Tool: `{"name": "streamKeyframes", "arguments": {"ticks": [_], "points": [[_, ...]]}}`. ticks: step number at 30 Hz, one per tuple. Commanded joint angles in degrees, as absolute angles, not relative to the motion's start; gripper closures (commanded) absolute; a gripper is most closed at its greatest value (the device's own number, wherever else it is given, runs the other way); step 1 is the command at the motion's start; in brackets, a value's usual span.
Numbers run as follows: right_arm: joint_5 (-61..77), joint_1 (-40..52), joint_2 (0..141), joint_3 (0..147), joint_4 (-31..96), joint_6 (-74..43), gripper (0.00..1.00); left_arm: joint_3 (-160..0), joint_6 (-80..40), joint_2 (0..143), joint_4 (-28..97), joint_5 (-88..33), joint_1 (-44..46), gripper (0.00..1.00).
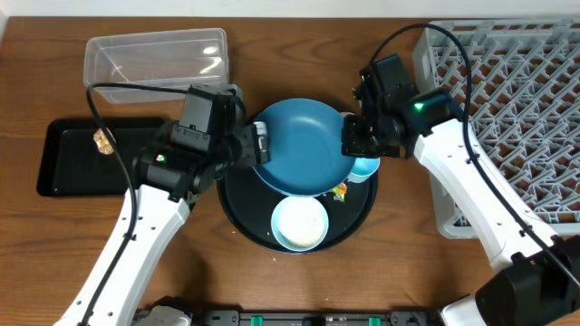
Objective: Sort waste into correct bins and load items into the dishwasher rack
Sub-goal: 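Release the plate from the left gripper and lift it right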
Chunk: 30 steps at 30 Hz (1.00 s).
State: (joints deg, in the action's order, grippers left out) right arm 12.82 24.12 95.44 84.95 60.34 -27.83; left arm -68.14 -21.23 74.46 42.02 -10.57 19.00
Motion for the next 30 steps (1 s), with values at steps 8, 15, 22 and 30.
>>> {"name": "streamKeyframes", "arguments": {"ticks": [8, 15, 22, 30], "points": [[-0.9, 16.3, 95.2, 99.4, 69.9, -27.6, 0.99, -68.6, -21.3, 73.3, 43.4, -10.7, 16.1, 0.02], [-7.7, 4.6, 95.2, 104.9, 70.6, -28.7, 0.99, -68.6, -21.3, 73.3, 47.4, -8.1, 13.7, 0.02], [-16.6, -7.9, 95.2, 104.9, 65.4, -25.6, 0.99, -68.6, -21.3, 73.4, 50.1, -7.4, 13.0, 0.02], [-42.0, -11.1, 95.2, 104.9, 57.9, -23.2, 0.99, -68.6, -21.3, 73.8, 50.0, -4.8, 13.0, 0.02]]}}
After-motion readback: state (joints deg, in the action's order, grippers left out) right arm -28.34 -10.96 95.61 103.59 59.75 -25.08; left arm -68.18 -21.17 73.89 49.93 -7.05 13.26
